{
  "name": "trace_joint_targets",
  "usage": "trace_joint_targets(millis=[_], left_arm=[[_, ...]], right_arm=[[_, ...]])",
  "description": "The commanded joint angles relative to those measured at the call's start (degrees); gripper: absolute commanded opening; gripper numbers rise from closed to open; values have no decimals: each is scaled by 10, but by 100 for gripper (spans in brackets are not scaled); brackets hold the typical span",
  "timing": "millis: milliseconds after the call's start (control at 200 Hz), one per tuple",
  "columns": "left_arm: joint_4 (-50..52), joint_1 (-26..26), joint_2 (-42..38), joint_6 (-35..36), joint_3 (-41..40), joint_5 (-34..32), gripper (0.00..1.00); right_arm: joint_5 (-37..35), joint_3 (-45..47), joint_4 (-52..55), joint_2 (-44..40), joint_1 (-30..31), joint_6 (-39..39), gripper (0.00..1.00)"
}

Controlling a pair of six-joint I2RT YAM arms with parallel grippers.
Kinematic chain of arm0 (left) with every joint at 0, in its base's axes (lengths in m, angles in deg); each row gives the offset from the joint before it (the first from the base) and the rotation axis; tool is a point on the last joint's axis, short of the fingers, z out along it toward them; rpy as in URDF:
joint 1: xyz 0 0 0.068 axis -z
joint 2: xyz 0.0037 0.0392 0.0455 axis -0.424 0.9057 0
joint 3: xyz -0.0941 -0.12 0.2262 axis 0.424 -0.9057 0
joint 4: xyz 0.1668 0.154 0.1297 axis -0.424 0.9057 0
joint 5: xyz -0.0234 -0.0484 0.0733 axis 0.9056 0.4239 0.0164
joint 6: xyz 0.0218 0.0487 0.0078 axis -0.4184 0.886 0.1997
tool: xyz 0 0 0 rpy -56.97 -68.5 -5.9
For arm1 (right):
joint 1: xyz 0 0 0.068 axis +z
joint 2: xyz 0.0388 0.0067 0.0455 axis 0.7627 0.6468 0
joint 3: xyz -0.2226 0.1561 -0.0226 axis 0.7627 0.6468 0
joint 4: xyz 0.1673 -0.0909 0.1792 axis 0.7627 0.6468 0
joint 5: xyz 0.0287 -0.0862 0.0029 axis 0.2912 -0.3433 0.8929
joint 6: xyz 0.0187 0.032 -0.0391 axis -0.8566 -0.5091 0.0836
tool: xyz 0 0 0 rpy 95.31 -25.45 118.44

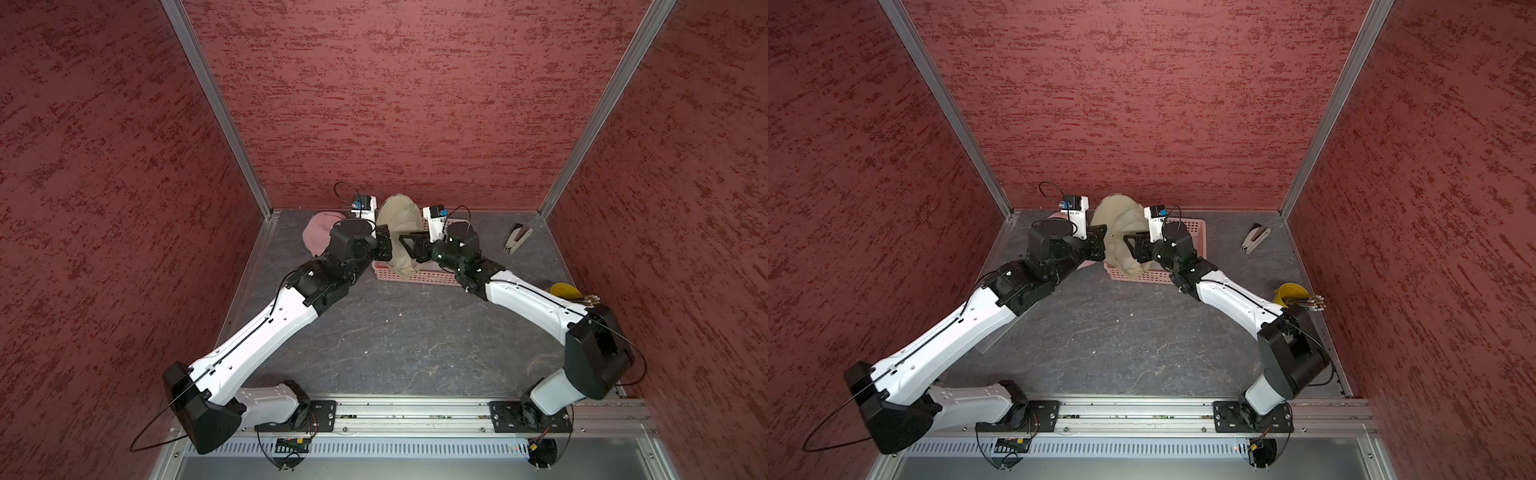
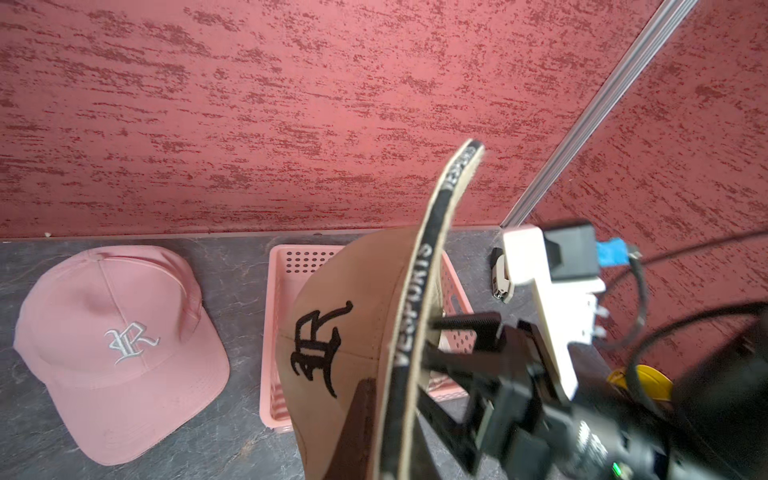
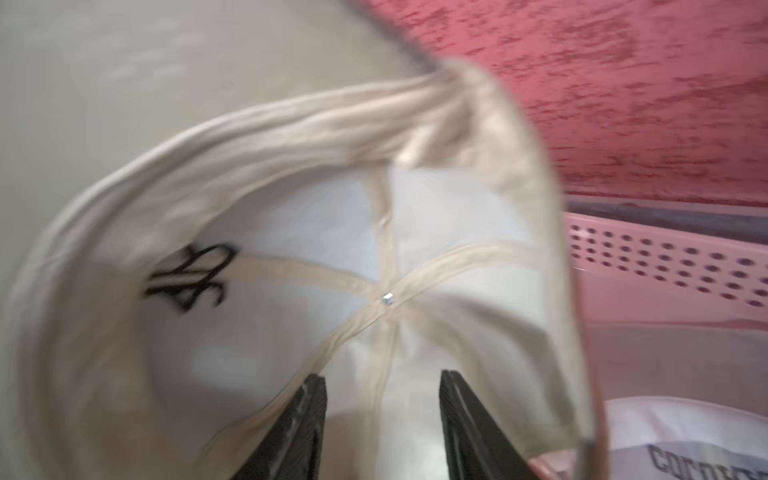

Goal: Turn the baseball cap inside out
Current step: Turn over the baseball cap.

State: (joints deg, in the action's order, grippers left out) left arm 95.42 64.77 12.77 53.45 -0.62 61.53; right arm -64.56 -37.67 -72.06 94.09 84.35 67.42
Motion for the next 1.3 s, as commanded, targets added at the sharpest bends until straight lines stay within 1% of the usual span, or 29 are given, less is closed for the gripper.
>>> trace_joint_targets(millis=[0,45,80,130,180,280,421,486,561,636,701,781,877,957,1017,1092,1147,1187,1297], left_arm=[[-8,-9,3,-17,26,1,0],[-2,-12,4,-21,29,13,0],[7,-14,5,-23,35,25,0],[25,-15,9,-25,46,40,0],[40,-16,13,-28,56,53,0],[63,-23,18,-38,72,91,0],[96,-40,27,-57,97,160,0],[102,-47,28,-61,102,171,0],[102,-64,27,-63,106,181,0],[101,-90,28,-71,110,201,0],[93,-108,26,-79,109,223,0],[90,-113,27,-81,111,229,0],[90,-114,30,-79,116,231,0],[96,-118,33,-77,122,231,0],[103,-121,30,-72,127,223,0],[112,-125,23,-66,131,219,0],[116,-125,18,-65,130,219,0],[116,-124,16,-67,126,222,0],[108,-116,13,-77,108,224,0]], right_arm=[[31,38,-84,-23,1,36,44],[46,32,-92,-20,1,48,28],[53,25,-91,-13,1,54,18],[69,11,-94,-2,2,72,10],[86,5,-115,10,1,87,6],[152,-24,-134,42,1,118,3],[245,-88,-79,82,0,182,2],[320,-96,-54,87,1,218,2],[408,-104,21,85,0,280,2],[457,-116,133,84,1,357,0],[482,-125,222,85,2,417,0],[505,-124,288,84,3,465,0],[509,-107,301,75,3,477,0],[498,-103,328,66,3,495,0],[479,-109,370,61,2,521,0],[444,-112,388,57,-5,525,0],[424,-101,346,49,-19,485,0],[398,-90,284,39,-29,437,0],[290,-59,95,12,-34,296,0]])
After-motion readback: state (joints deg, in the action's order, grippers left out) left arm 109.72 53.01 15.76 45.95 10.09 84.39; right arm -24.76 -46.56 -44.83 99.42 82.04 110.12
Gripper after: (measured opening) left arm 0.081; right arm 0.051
